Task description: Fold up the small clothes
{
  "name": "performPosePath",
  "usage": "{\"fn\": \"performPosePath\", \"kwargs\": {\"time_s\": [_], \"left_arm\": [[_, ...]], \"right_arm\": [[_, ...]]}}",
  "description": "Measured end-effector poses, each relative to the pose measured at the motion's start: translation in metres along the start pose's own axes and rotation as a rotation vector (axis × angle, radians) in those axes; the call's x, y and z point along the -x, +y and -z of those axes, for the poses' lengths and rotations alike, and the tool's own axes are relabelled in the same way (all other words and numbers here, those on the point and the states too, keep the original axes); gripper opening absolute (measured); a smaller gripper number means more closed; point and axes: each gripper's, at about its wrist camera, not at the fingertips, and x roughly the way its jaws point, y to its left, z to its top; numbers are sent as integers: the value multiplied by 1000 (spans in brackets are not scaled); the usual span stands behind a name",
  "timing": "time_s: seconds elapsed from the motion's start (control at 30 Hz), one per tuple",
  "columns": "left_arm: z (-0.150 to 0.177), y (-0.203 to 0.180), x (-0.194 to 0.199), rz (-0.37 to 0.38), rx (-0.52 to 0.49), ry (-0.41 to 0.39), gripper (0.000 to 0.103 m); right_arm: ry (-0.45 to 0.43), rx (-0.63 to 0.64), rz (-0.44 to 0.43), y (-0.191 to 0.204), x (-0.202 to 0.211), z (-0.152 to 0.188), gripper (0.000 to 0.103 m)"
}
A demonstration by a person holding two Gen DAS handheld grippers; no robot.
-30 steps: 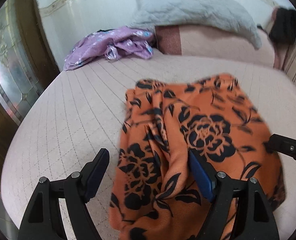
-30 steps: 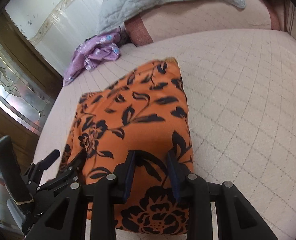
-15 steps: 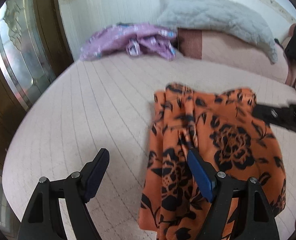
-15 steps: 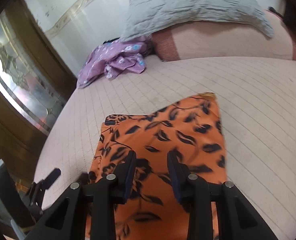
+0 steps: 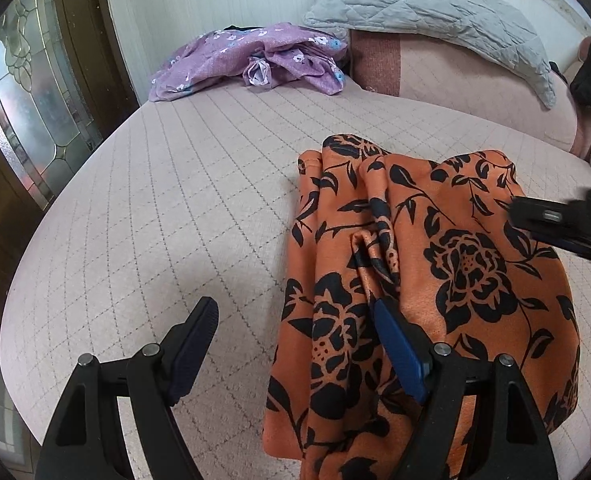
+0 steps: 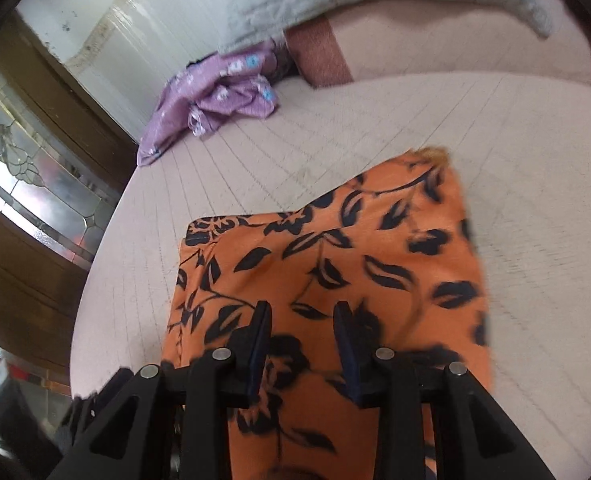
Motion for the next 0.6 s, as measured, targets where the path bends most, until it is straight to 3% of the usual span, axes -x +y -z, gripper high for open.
{"fn": "performPosePath", "kwargs": {"time_s": [0.17,0.3,0.43,0.6], "left_arm": [[6,-3,6,-17,-15,-22,81],[9,-4,10,-21,-15,-30,81],[12,-4,13,-28,-19,-41,81],[15,-5,15,-29,-27,-46,81]], "right_arm": [[-24,64,52,-7,45,20,36],[18,74,73,-15,64,40,36],[72,65,71,-20,65,59,36],[170,38,102,-29,36,84,36]]}}
